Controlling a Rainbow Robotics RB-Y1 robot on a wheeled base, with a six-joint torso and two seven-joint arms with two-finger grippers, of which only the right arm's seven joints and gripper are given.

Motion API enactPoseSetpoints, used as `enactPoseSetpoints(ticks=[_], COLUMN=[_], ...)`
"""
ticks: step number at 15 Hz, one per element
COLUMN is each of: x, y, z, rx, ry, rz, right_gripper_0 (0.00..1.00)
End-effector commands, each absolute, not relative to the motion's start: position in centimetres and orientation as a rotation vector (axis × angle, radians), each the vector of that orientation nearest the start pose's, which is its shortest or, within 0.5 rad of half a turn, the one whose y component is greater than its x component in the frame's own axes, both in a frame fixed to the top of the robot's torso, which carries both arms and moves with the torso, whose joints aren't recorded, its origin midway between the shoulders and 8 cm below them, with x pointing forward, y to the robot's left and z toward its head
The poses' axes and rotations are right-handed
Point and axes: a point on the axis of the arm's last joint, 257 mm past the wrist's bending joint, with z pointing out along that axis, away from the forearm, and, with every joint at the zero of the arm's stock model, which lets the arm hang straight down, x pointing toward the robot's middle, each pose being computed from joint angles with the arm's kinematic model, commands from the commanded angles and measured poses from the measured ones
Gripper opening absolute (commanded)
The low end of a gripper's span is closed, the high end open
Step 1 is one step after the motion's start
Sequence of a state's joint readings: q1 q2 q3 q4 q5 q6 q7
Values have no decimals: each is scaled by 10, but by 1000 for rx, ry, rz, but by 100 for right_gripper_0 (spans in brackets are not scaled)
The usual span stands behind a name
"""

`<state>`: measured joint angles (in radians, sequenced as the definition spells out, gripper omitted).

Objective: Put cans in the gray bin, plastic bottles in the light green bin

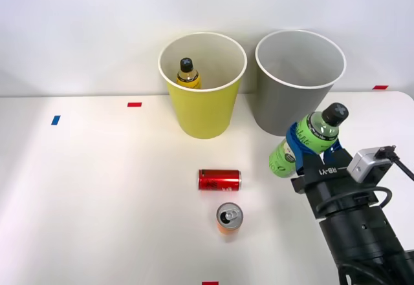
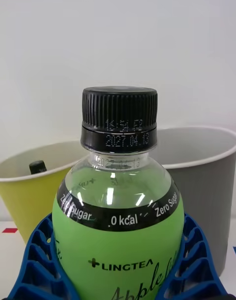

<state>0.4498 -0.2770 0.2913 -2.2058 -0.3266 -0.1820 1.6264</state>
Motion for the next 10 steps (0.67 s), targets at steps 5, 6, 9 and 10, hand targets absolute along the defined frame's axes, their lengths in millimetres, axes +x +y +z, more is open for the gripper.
enactPoseSetpoints(ticks=[5, 6, 9, 10], x=[404, 409, 428, 436], y=[-145, -140, -127, -123], z=[-2, 11, 47, 54], rx=[-83, -102, -123, -123], ry=[1089, 1095, 1121, 1135], rz=[396, 397, 412, 424], right_gripper_0=[0, 0, 0, 0])
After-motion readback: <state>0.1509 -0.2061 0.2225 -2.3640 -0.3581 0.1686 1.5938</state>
